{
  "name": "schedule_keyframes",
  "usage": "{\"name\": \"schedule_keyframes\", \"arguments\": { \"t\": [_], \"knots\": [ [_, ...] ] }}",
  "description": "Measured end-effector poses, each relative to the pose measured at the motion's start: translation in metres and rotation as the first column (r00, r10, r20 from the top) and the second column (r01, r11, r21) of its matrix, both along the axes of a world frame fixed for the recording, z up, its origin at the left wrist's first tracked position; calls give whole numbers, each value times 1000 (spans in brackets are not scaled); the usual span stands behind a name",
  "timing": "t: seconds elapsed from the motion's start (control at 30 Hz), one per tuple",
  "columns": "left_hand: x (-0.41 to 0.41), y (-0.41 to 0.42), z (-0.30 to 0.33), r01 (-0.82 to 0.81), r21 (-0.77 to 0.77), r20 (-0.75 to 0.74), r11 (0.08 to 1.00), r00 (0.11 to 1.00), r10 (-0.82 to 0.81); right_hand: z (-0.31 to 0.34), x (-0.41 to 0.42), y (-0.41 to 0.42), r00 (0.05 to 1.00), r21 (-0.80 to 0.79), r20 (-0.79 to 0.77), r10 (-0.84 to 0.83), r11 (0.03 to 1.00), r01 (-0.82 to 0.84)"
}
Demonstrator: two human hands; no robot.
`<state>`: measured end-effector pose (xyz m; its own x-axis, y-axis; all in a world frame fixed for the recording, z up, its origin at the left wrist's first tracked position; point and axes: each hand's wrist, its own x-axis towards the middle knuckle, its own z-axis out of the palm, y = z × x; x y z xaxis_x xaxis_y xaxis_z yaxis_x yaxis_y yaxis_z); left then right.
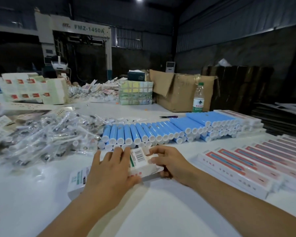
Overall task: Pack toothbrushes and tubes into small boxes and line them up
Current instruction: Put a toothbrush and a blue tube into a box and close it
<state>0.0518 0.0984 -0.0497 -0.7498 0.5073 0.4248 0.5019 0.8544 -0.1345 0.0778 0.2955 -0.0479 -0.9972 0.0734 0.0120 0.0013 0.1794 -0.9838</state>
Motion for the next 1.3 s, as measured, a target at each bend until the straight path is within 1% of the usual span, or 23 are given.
{"name": "schedule_keyframes", "arguments": {
  "t": [0.03,0.1,0.17,0.23,0.27,0.33,0.4,0.43,0.47,0.5,0.53,0.63,0.8,0.9,0.97,1.03,1.07,1.1,1.13,1.17,1.2,1.23,1.3],
  "knots": [
    [1,0,-1,15,15,0,1000,1000,-15,3,-1,-1,1000,59,7,7,998,-7],
    [2,2,-2,52,44,-17,998,999,-51,14,-9,3,1000,298,-23,8,955,-1],
    [1,1,-3,85,40,-55,996,995,-83,33,-27,14,993,540,-114,-39,836,95],
    [1,4,-2,103,29,-59,994,993,-101,54,-52,33,959,712,-259,-112,649,268],
    [-1,6,-2,99,18,-58,995,993,-98,63,-65,45,939,764,-309,-153,548,341],
    [0,9,3,94,36,-23,995,995,-93,79,-89,74,916,842,-314,-250,372,390],
    [-6,13,1,155,69,-79,986,986,-149,90,-110,106,884,913,-305,-353,154,377],
    [-8,14,-1,178,101,-130,979,978,-165,93,-117,121,865,937,-309,-396,32,349],
    [-10,16,-2,174,109,-140,979,977,-158,94,-123,134,846,951,-299,-441,-68,301],
    [-12,17,-4,169,108,-136,980,979,-154,94,-127,146,827,963,-270,-492,-125,240],
    [-13,18,-4,163,103,-134,981,980,-149,92,-131,156,808,973,-233,-542,-138,188],
    [-15,18,-6,141,107,-124,984,984,-127,86,-140,174,763,985,-167,-624,-82,149],
    [-16,17,-7,149,95,-114,984,984,-138,95,-145,173,799,992,-41,-601,74,106],
    [-17,14,-5,121,84,-43,989,992,-118,103,-137,162,808,975,-100,-580,105,196],
    [-17,13,-4,117,77,-28,990,993,-115,114,-128,144,813,918,-196,-548,189,349],
    [-13,13,3,114,64,-30,991,993,-113,128,-114,119,813,795,-301,-499,339,503],
    [-12,12,5,77,59,-20,995,997,-76,131,-105,104,814,692,-338,-472,462,555],
    [-10,10,9,44,65,-2,997,999,-44,133,-93,88,820,547,-354,-449,612,571],
    [-9,9,10,50,111,-29,993,998,-47,131,-79,72,836,376,-357,-417,755,538],
    [-7,7,11,51,154,-34,987,998,-46,125,-65,59,852,205,-365,-375,861,466],
    [-4,6,13,40,169,-25,985,999,-37,115,-50,47,863,72,-373,-341,917,393],
    [-4,6,13,37,161,-9,986,999,-36,102,-37,36,868,-25,-375,-326,939,342],
    [-6,1,12,25,163,-37,986,999,-20,73,-20,18,871,-163,-341,-354,934,316]
  ]
}}
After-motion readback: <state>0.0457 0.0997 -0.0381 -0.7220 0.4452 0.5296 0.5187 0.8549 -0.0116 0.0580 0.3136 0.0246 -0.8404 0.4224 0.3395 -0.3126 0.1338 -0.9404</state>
